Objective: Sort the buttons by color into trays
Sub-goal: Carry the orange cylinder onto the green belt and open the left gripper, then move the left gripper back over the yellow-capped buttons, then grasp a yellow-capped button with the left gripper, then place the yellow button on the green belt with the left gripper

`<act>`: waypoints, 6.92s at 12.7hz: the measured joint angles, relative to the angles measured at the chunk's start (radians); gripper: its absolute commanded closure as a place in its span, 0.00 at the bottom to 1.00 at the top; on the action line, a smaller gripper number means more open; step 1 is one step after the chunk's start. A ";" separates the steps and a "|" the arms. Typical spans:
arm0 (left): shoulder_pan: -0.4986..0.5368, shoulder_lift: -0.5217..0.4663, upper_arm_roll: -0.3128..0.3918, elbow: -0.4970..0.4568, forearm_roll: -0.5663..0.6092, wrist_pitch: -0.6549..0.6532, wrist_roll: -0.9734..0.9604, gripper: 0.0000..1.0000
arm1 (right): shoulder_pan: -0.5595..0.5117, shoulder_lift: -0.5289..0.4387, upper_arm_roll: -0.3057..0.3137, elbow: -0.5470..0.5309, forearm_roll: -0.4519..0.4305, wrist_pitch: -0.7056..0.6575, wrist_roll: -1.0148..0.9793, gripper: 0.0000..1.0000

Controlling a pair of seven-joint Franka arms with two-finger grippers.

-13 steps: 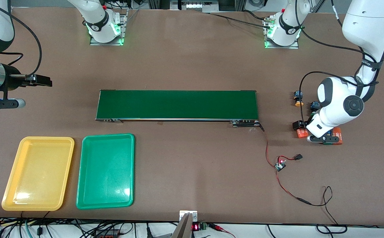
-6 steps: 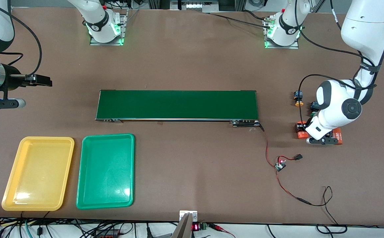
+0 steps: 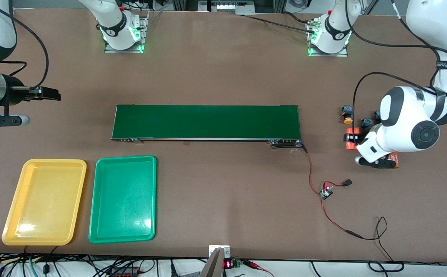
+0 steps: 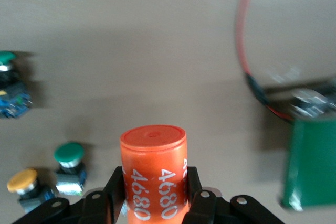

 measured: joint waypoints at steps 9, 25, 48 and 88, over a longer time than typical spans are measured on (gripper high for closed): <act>-0.024 0.009 -0.339 0.018 0.001 -0.076 0.437 0.82 | -0.004 0.001 -0.001 0.000 0.000 -0.018 -0.007 0.00; -0.089 0.082 -0.342 -0.038 0.154 0.046 0.743 0.00 | -0.019 0.009 -0.003 -0.001 0.011 -0.020 -0.015 0.00; 0.022 -0.361 0.039 -0.458 0.085 0.181 0.020 0.00 | 0.119 -0.364 0.018 -0.625 0.052 0.420 0.192 0.00; -0.147 -0.011 -0.201 -0.289 -0.197 0.365 -0.316 0.00 | 0.241 -0.339 0.005 -0.634 0.052 0.476 0.269 0.00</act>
